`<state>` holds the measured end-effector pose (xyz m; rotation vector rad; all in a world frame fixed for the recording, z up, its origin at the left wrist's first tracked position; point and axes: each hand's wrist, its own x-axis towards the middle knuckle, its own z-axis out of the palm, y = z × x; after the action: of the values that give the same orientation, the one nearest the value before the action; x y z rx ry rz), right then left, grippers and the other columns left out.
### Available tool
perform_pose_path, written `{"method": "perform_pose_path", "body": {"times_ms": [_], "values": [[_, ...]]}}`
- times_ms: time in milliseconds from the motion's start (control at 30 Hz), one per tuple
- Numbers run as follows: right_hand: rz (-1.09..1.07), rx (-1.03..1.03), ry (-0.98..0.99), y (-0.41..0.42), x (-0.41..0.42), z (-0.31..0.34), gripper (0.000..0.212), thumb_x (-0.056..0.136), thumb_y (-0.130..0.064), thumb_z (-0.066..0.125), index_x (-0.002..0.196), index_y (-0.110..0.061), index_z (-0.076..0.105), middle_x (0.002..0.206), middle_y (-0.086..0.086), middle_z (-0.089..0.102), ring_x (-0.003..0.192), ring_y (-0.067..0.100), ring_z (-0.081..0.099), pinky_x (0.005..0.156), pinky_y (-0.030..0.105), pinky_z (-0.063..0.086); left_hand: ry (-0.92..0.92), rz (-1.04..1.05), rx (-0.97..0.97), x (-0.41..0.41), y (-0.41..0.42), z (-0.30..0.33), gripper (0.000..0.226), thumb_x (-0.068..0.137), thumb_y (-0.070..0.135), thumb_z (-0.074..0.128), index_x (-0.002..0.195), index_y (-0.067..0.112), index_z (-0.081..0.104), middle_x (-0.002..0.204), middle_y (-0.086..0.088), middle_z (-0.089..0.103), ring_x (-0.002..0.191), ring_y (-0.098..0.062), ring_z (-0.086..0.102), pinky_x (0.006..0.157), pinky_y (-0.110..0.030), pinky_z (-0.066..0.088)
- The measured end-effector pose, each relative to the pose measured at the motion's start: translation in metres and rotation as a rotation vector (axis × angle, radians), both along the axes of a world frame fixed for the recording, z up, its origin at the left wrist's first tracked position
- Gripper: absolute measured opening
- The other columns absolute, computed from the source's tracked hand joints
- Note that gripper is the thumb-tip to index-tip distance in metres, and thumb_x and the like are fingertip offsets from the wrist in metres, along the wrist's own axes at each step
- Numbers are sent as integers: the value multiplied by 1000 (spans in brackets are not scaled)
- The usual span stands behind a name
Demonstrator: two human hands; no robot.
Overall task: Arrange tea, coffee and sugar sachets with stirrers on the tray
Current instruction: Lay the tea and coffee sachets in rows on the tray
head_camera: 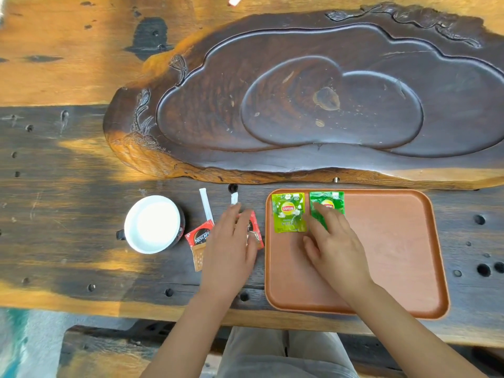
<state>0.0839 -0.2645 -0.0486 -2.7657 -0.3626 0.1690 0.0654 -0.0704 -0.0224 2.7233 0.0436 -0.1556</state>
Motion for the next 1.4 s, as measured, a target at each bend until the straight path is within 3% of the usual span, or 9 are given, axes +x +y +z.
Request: {"method": "perform_pose_path", "body": {"times_ms": [100, 233, 600, 867, 967, 1100, 1200, 1300, 1400], "values": [[102, 6, -20, 30, 3, -1, 41, 68, -10, 75, 108, -10, 66, 120, 14, 63, 110, 33, 58, 87, 42, 52, 102, 93, 137, -8, 34, -12, 45, 75, -2, 65, 119, 0, 53, 122, -21, 59, 113, -33, 56, 91, -39, 47], [273, -10, -33, 70, 8, -5, 47, 65, -16, 79, 109, -10, 65, 119, 14, 64, 115, 32, 56, 96, 44, 46, 218, 98, 236, -19, 46, -30, 61, 61, -13, 67, 120, -6, 51, 121, -30, 57, 114, -40, 54, 87, -48, 49], [335, -79, -43, 97, 8, -19, 49, 54, -9, 81, 100, -10, 65, 105, 11, 67, 108, 30, 59, 105, 39, 32, 118, 239, 153, -39, 41, -24, 52, 64, -10, 69, 113, 1, 59, 98, -17, 64, 84, -33, 61, 69, -42, 50], [328, 98, -36, 102, 10, -13, 51, 51, 12, 74, 97, -6, 63, 89, 10, 61, 82, 28, 57, 65, 33, 51, 11, 380, -2, -49, 52, -2, 28, 77, -5, 60, 95, 15, 66, 89, -1, 64, 85, -22, 57, 74, -26, 27], [262, 330, 90, 102, 9, -6, 41, 63, 17, 65, 98, -4, 64, 89, 10, 59, 83, 26, 58, 66, 31, 52, -18, 382, -144, -50, 60, 10, 25, 80, -4, 57, 92, 16, 66, 85, 8, 61, 83, -15, 56, 73, -26, 43], [-42, 634, 346, 91, 12, 12, 27, 77, 12, 57, 91, -8, 68, 87, -9, 53, 77, -6, 53, 68, 3, 40, -35, 509, -273, -44, 70, 30, 27, 81, -6, 57, 93, 17, 67, 84, 19, 56, 79, -9, 57, 70, -18, 45], [-178, 713, 397, 71, 14, 22, 29, 78, 9, 60, 85, -19, 68, 90, -1, 60, 81, 8, 57, 67, 13, 46, -48, 574, -344, -36, 77, 39, 24, 83, 0, 59, 94, 19, 68, 86, 15, 60, 79, -5, 58, 67, -15, 45], [-263, 776, 465, 42, 13, 26, 42, 78, 9, 62, 76, -33, 63, 91, -6, 62, 78, 10, 56, 65, 10, 46, 30, 563, -476, -23, 72, 44, 25, 84, 2, 57, 94, 21, 69, 86, 9, 65, 81, -1, 58, 64, -8, 44], [-341, 766, 515, 10, 8, 22, 44, 78, 10, 61, 75, -34, 63, 89, -3, 65, 79, 18, 56, 68, 27, 50, 183, 393, -560, -10, 44, 41, 27, 83, 1, 57, 91, 24, 70, 89, 9, 67, 82, -2, 58, 65, -12, 46]]}}
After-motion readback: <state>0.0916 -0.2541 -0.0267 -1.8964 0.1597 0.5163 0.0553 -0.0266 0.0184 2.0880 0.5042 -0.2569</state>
